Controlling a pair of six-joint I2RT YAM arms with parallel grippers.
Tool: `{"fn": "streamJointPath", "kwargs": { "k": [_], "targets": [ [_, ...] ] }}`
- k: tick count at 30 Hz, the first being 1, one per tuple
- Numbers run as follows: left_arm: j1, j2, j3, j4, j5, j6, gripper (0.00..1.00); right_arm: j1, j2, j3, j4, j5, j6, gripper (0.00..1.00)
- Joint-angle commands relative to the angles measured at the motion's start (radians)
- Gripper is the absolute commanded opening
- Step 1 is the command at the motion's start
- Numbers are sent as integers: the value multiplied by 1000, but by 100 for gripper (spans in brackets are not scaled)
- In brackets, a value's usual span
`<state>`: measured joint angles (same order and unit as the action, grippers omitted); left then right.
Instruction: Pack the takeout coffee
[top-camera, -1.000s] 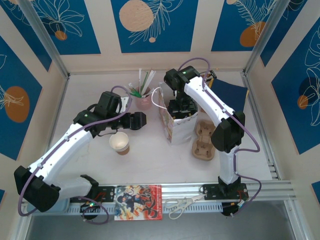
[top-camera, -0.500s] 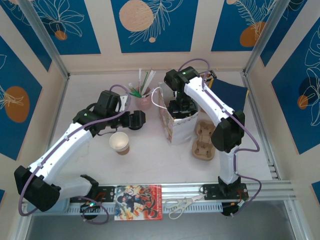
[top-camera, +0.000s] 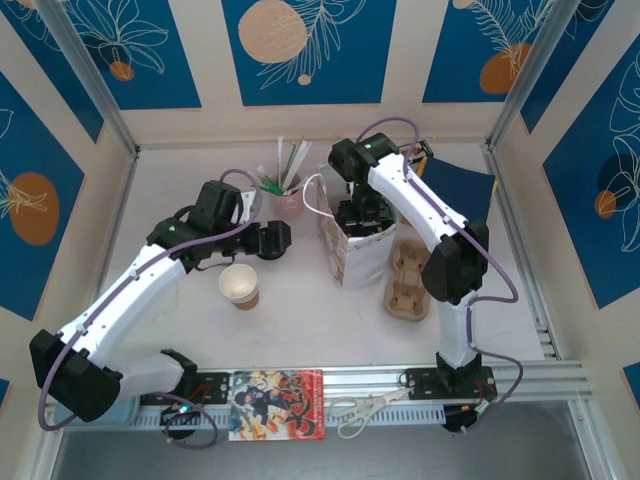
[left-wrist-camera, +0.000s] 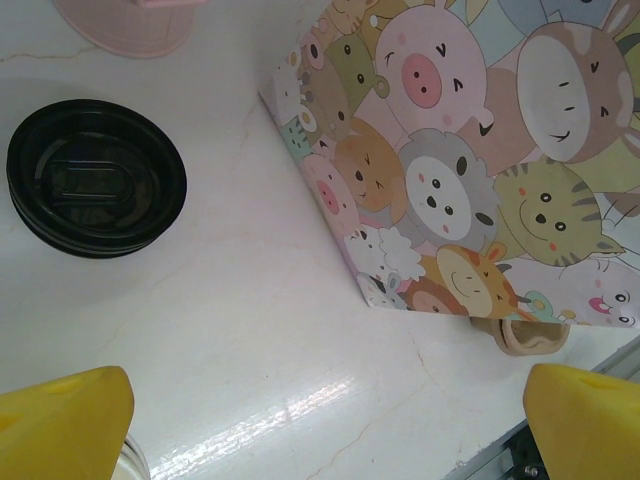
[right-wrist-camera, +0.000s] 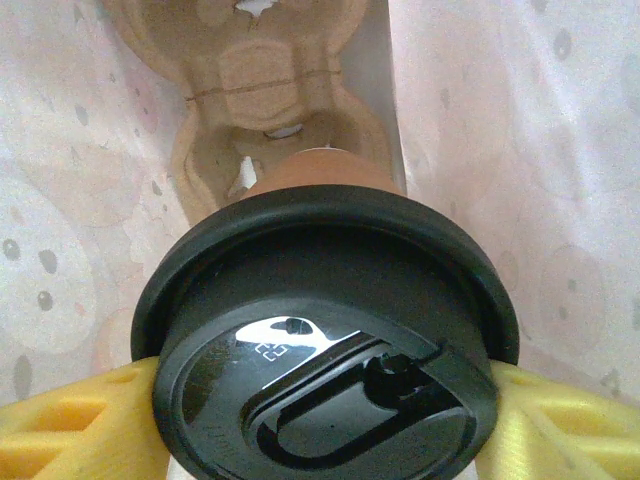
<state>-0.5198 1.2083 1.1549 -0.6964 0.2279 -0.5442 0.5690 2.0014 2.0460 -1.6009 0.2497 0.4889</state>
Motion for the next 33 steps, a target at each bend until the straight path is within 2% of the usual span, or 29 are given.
{"fn": "streamJointPath", "kwargs": {
  "k": [1, 33],
  "targets": [
    [15, 4, 19, -14, -6, -3, 100, -4, 15, -14, -4, -32, -13, 70],
    [19, 10, 17, -12, 5, -3, 100, -4, 36, 38, 5, -46, -32, 70]
  ]
}}
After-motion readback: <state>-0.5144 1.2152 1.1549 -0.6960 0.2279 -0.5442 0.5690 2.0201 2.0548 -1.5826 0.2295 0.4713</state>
